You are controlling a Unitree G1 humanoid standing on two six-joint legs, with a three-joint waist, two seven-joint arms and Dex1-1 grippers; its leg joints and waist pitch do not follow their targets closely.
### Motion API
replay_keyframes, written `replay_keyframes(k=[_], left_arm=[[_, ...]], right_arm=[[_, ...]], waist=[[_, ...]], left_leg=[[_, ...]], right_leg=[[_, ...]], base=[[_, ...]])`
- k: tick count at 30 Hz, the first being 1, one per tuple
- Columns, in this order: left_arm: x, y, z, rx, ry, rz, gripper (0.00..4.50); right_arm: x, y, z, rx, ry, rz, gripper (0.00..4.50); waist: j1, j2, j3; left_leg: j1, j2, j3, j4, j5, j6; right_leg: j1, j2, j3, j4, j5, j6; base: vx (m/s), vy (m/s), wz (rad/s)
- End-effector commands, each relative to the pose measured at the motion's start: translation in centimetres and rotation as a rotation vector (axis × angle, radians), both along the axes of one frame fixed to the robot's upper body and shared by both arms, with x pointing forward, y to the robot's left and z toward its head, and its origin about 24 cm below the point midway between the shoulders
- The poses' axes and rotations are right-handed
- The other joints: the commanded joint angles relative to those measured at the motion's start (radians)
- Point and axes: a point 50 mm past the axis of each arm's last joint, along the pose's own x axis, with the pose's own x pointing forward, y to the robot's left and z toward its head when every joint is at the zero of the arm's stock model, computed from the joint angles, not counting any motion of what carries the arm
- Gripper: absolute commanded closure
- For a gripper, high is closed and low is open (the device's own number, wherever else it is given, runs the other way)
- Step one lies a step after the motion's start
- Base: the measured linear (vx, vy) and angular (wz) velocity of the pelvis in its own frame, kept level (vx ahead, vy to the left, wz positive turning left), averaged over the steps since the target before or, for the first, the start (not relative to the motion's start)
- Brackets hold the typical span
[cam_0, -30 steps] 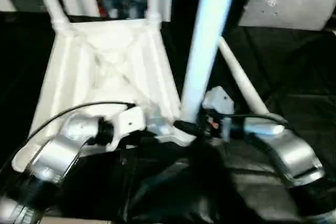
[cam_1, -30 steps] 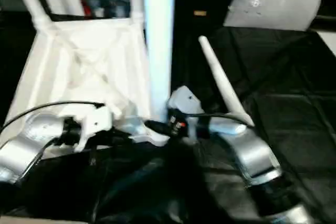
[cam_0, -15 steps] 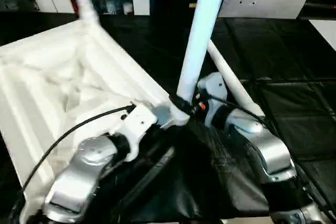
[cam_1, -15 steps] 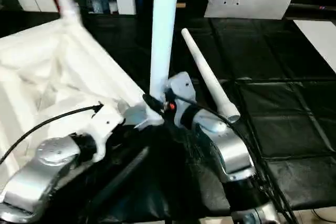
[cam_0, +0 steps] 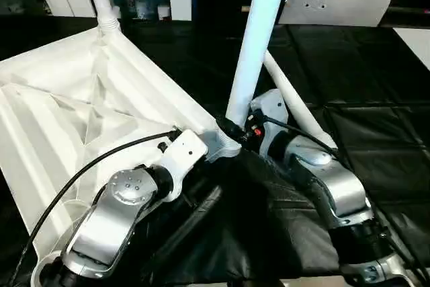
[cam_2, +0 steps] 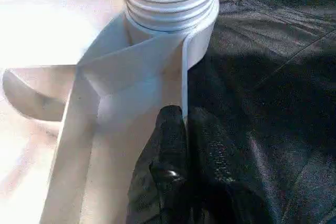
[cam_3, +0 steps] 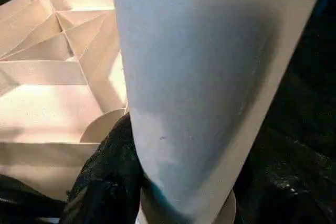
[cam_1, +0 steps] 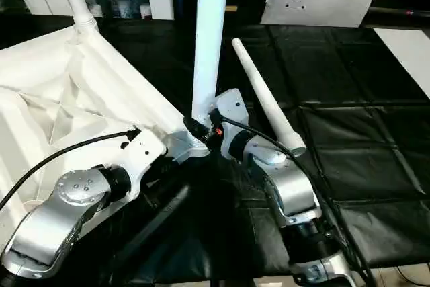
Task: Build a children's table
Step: Insert table leg to table base
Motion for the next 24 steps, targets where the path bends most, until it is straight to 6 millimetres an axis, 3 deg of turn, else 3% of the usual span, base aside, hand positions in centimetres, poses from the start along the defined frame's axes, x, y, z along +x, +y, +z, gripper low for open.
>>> replay_keyframes(k=[1,3,5,12,17,19,24], left_arm=[[0.1,-0.5,0.5,-0.018,-0.016,-0.015,4.5],[0.5,-0.3,0.6,-0.009,-0.03,-0.016,4.5],[0.8,0.0,0.7,0.003,-0.047,-0.024,4.5],[1.4,1.0,0.6,0.036,-0.057,-0.101,4.5],[1.8,2.1,-0.1,0.094,-0.06,-0.202,4.5],[1.8,2.5,-0.3,0.11,-0.066,-0.268,4.5],[1.7,3.1,-0.8,0.179,-0.072,-0.397,4.5]], right_arm=[[-1.7,-0.5,-6.9,-0.11,0.327,-0.017,1.88],[-1.6,-0.6,-6.9,-0.108,0.312,-0.01,1.71],[-1.6,-0.7,-6.8,-0.103,0.299,-0.005,1.51],[-2.2,-1.4,-5.6,-0.052,0.232,0.052,1.02],[-2.9,-3.1,-4.4,-0.05,0.148,0.094,0.6],[-3.1,-3.8,-3.6,-0.034,0.104,0.121,0.5],[-3.5,-5.1,-2.2,-0.011,0.04,0.16,0.04]], waist=[[0.007,0.011,-0.017],[0.01,0.012,-0.027],[0.015,0.019,-0.027],[0.027,0.019,-0.036],[0.042,0.024,-0.045],[0.046,0.025,-0.045],[0.046,0.026,-0.045]], left_leg=[[-0.002,0.078,-0.05,-0.085,-0.373,-0.007],[0.002,0.078,-0.044,-0.08,-0.335,-0.007],[0.0,0.08,-0.038,-0.082,-0.3,-0.002],[0.002,0.078,-0.03,-0.073,-0.229,0.023],[0.005,0.076,-0.021,-0.057,-0.068,0.08],[0.004,0.078,-0.021,-0.057,-0.063,0.091],[0.005,0.079,-0.023,-0.059,-0.108,0.087]], right_leg=[[0.01,-0.087,0.053,-0.098,-0.555,-0.112],[0.014,-0.083,0.055,-0.094,-0.463,-0.129],[0.019,-0.076,0.052,-0.082,-0.324,-0.172],[0.032,-0.079,0.052,-0.074,-0.242,-0.214],[0.043,-0.074,0.047,-0.049,-0.007,-0.266],[0.046,-0.074,0.046,-0.045,0.014,-0.279],[0.049,-0.077,0.045,-0.05,-0.059,-0.282]], base=[[0.0,0.0,0.0],[0.0,0.0,0.0],[0.0,0.0,0.0],[0.0,0.0,0.0],[0.0,0.0,0.0],[0.0,0.0,0.0],[0.0,0.0,0.0]])
